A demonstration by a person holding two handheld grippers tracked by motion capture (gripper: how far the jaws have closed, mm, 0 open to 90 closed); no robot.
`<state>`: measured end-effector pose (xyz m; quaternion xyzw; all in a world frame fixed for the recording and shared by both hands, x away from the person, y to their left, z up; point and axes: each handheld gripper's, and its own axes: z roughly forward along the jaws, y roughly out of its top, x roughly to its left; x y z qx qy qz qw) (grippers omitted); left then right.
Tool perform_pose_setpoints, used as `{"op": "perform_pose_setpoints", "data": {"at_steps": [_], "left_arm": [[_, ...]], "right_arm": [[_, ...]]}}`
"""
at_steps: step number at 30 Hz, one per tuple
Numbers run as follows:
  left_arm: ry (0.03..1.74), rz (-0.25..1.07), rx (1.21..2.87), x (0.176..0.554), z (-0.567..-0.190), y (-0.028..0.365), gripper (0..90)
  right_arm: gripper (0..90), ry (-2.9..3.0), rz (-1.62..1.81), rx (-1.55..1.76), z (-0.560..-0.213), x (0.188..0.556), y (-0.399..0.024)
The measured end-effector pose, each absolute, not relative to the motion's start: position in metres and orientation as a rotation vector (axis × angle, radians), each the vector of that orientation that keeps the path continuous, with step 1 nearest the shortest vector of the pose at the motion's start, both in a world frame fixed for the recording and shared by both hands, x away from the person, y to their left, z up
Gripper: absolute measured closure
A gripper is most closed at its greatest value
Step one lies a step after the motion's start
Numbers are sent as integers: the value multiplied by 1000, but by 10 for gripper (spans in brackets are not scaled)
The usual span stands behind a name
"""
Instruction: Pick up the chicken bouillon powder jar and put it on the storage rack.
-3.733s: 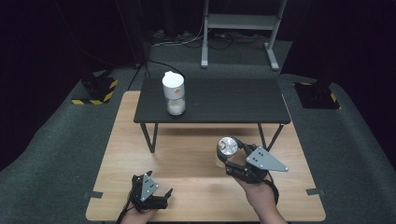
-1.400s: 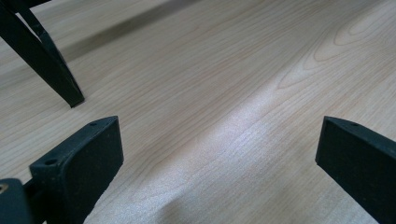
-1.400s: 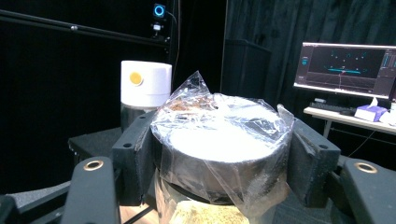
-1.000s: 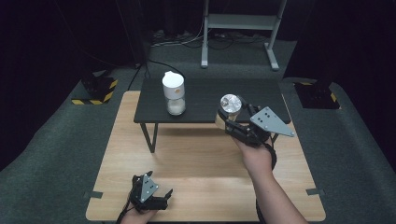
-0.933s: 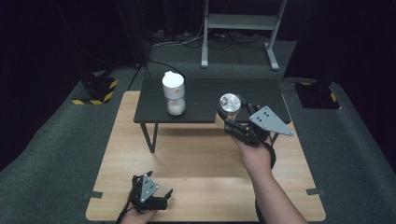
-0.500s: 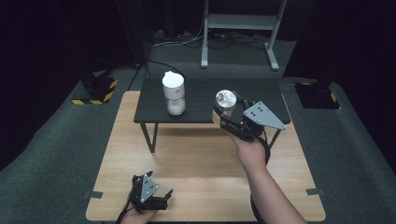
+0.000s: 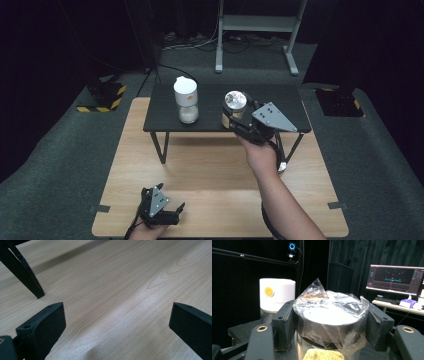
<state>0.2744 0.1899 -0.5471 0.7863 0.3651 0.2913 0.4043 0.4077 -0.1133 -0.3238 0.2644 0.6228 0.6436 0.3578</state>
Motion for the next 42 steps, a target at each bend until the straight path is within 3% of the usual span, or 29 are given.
{"op": "perform_pose_setpoints", "data": {"at_steps": [42], "left_arm": [[926,721,1970,274,-547,191,10]], "right_arm": [[343,1618,1636,761,-334,434,-103]]}}
